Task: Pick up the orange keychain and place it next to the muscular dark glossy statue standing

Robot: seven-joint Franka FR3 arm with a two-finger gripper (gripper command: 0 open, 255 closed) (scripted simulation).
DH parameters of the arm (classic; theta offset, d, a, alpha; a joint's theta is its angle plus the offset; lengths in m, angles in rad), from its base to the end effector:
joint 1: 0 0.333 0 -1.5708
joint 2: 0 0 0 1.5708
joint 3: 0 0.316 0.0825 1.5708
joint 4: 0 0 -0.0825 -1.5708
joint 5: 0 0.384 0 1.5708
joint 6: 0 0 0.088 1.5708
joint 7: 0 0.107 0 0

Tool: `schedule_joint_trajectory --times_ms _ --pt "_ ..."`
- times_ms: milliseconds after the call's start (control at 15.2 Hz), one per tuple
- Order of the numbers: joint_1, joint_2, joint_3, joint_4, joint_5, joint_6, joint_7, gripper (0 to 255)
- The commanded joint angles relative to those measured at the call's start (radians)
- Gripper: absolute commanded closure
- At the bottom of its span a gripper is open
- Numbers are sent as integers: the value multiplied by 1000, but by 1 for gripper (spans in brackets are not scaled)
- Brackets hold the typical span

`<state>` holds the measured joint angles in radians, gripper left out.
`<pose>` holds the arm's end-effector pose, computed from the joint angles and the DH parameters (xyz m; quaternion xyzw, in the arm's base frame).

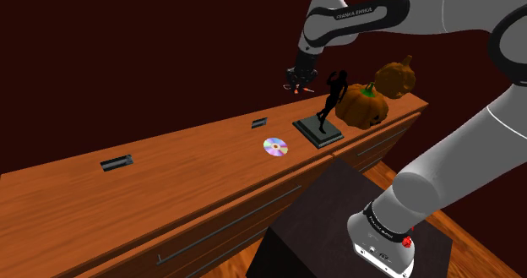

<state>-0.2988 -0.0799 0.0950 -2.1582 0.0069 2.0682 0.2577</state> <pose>0.5091 -0.1042 0.4320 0.9731 -0.2305 -0.0052 0.0009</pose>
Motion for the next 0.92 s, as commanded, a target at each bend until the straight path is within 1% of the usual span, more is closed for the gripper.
schedule_joint_trajectory --times_ms 0,858 --pt "0 11 0 -14 -1 25 1 255" --pt "1 96 2 -103 -11 199 8 255"
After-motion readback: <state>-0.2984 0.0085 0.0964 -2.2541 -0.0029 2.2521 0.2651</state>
